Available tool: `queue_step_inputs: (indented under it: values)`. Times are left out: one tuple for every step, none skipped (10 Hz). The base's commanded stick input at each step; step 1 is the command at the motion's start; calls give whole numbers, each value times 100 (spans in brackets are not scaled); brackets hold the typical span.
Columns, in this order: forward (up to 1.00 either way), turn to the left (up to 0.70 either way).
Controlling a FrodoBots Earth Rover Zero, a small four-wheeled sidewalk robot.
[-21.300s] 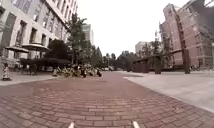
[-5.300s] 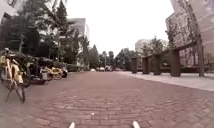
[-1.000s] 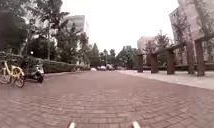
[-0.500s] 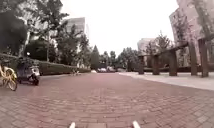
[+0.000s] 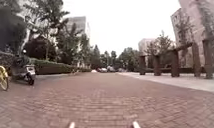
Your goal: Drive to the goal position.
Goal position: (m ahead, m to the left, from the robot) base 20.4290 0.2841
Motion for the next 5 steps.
queue_step_inputs:
  values:
    - [70, 0]
    - [70, 0]
    - [70, 0]
    - [70, 0]
    - [70, 0]
